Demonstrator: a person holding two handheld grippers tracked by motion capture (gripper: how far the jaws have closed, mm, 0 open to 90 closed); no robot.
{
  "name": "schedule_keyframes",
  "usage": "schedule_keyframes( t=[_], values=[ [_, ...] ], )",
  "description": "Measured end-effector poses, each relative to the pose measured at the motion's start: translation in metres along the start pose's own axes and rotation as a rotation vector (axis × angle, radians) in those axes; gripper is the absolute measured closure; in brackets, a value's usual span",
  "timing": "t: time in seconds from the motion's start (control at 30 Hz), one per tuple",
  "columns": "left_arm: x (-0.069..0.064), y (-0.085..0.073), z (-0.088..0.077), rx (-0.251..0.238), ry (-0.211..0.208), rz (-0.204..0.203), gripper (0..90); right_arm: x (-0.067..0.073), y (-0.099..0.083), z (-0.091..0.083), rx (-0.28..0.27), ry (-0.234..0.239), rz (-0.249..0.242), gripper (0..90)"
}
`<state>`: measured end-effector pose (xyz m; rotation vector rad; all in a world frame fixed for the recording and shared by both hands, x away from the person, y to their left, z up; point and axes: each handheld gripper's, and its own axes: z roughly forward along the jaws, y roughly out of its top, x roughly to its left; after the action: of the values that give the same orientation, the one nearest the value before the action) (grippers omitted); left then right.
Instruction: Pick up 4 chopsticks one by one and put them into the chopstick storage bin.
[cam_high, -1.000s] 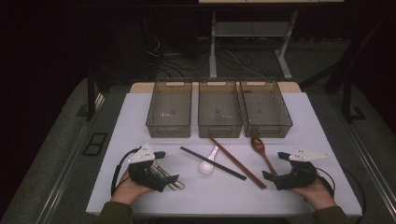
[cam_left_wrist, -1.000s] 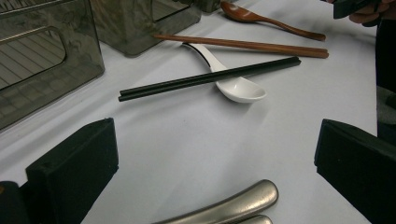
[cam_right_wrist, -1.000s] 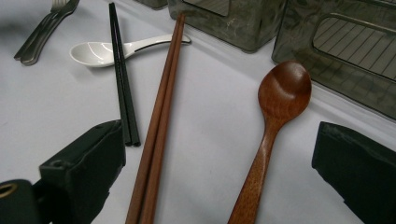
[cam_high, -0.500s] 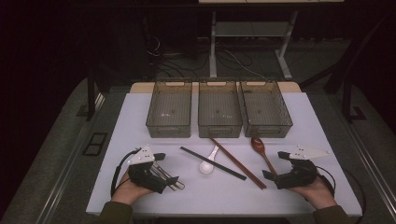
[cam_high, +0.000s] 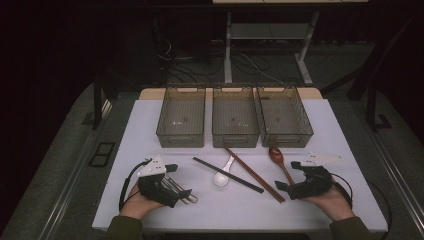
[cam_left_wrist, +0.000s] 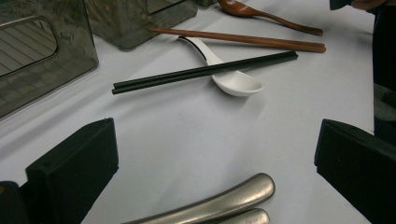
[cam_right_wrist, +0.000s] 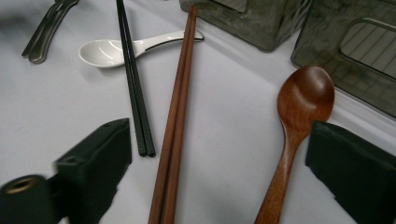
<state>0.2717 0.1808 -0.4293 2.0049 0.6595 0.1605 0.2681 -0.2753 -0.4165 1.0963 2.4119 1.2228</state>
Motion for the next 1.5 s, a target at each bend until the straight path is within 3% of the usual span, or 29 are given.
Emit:
schedule_keyframes(
  t=[0.13, 0.63, 0.93, 1.03, 1.5],
  values=[
    [-0.001, 0.000, 0.001, 0.006, 0.004, 0.012, 0.0, 0.002, 0.003, 0.003, -0.004, -0.004, -0.005, 14.9],
    [-0.004, 0.001, 0.002, 0.001, -0.002, 0.020, 0.0, 0.010, 0.018, 0.032, 0.058, 0.087, -0.035, 50.1],
    [-0.003, 0.001, 0.003, 0.004, -0.006, 0.019, 0.0, 0.010, 0.025, 0.046, 0.083, 0.102, -0.037, 56.9],
    [-0.004, 0.002, 0.003, 0.002, -0.005, 0.018, 0.0, 0.011, 0.027, 0.050, 0.093, 0.098, -0.042, 64.1],
    [-0.004, 0.002, 0.003, 0.006, -0.009, 0.027, 0.0, 0.011, 0.028, 0.058, 0.119, 0.098, -0.052, 77.2]
  ],
)
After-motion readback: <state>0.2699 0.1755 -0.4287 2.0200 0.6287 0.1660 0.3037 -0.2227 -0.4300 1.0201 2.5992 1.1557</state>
